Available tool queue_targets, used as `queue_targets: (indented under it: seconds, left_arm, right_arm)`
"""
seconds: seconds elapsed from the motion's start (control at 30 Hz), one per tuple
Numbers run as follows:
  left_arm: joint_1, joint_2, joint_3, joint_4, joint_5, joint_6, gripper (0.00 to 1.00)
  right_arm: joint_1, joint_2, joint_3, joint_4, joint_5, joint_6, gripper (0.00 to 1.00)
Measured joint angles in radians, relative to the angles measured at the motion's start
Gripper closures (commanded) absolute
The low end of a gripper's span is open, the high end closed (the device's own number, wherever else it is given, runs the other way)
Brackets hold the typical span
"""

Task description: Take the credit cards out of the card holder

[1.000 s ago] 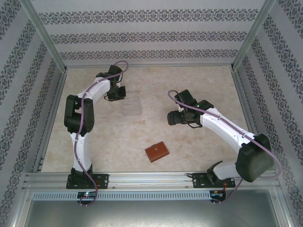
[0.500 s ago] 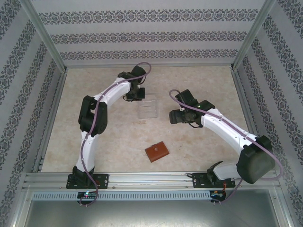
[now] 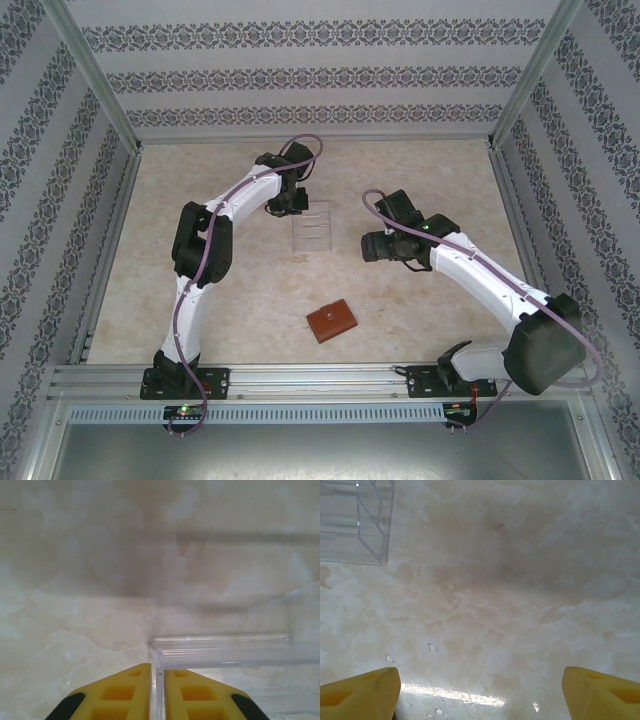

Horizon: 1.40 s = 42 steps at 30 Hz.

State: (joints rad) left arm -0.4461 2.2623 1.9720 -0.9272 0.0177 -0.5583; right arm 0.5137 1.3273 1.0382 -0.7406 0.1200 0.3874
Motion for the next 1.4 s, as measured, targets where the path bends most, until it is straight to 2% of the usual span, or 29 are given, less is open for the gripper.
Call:
queue_targets:
  seconds: [0.2,0.27,0.4,0.53,0.6,0.77,0.93,1.1,1.4]
  left_arm:
    - [0.0,0.0,0.018,-0.005,0.0,-0.001,0.79]
    - [0.0,0.0,0.018,-0.006,0.0,0.0,0.75]
    - [0.0,-0.006,0.018,-0.01,0.0,0.001,0.73]
    - [0.0,-0.053,-0.004,-0.011,0.0,0.012,0.72]
    - [0.0,-0.097,-0.038,-0.011,-0.001,0.024,0.72]
    - [0.006,-0.222,-0.137,-0.005,0.0,0.062,0.7]
    - [0.043,-0.314,-0.26,0.008,0.0,0.109,0.63]
    - [0.108,-0.386,-0.392,0.026,0.004,0.156,0.59]
    - [0.198,-0.518,-0.541,0.022,0.005,0.24,0.4]
  right_arm:
    - [-0.001,-0.013,0.0,-0.005,-0.01,0.0,0.16]
    - [0.0,-0.018,0.0,-0.011,-0.026,0.004,0.16]
    - [0.009,-0.026,0.0,-0.02,-0.058,0.056,0.18]
    - [0.052,-0.044,-0.024,-0.011,-0.12,0.123,0.16]
    - [0.099,-0.056,-0.042,0.002,-0.153,0.105,0.15]
    - [0.164,-0.068,-0.081,0.042,-0.226,-0.098,0.15]
    - [0.187,-0.063,-0.092,0.027,-0.304,-0.447,0.13]
    - [0.272,-0.04,-0.092,0.003,-0.404,-0.79,0.08]
    - [0.336,0.139,-0.028,-0.027,-0.451,-1.125,0.07]
